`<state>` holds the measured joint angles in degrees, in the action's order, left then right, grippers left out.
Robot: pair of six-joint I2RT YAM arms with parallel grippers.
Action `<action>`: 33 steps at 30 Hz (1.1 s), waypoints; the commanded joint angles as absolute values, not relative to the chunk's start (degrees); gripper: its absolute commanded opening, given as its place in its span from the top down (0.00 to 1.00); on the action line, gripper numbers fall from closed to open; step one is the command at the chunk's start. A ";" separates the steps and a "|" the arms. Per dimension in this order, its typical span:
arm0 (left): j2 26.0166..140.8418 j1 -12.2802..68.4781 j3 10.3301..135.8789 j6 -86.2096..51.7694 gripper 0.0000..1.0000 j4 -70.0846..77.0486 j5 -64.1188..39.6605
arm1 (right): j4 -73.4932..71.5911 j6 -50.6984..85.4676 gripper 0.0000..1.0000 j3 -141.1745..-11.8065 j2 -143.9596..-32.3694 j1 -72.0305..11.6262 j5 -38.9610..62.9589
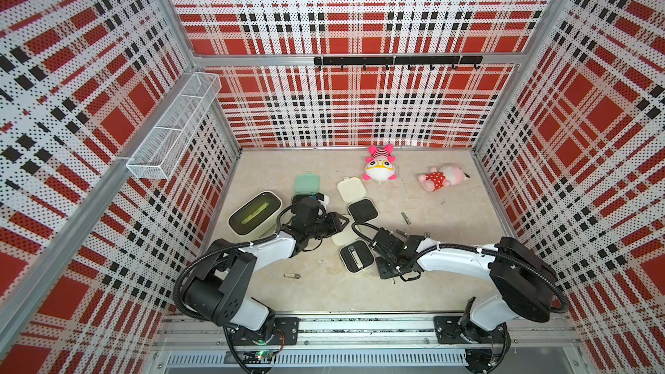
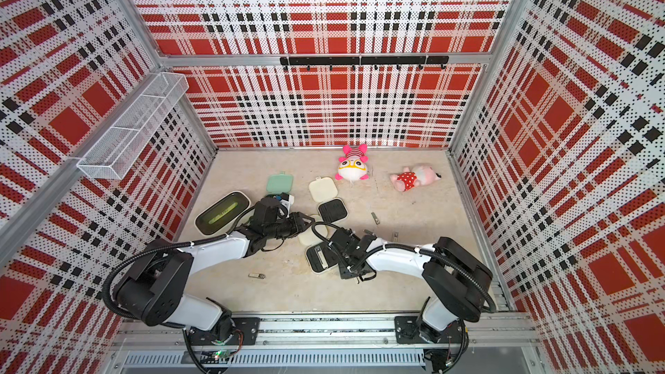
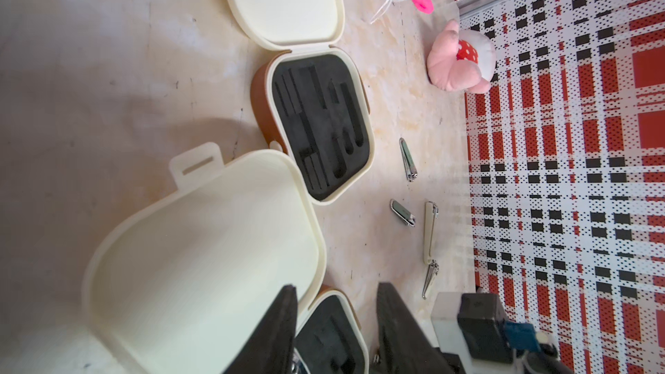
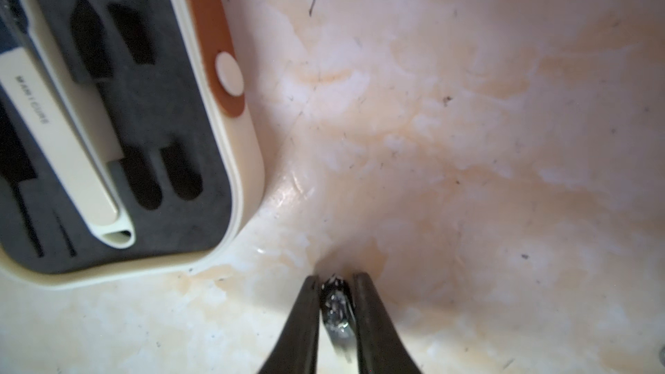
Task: Organize nail clipper sets
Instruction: Pick up the nail clipper from the center of the board, then place the nail clipper in the storage box.
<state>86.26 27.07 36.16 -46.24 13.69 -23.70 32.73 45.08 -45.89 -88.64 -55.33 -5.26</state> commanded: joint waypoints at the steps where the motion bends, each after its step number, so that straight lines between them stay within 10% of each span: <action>1: 87.57 27.53 37.53 -45.90 0.60 14.68 -23.08 | 32.64 46.15 0.82 -44.67 -86.89 -55.63 -5.26; 33: 90.56 26.54 33.69 -46.29 0.63 18.46 -19.86 | 27.47 27.16 0.86 -66.02 -96.78 -54.87 -8.99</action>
<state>90.32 26.96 34.54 -46.89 17.15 -20.40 29.47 31.53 -64.93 -94.89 -55.24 -9.85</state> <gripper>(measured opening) 0.373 0.146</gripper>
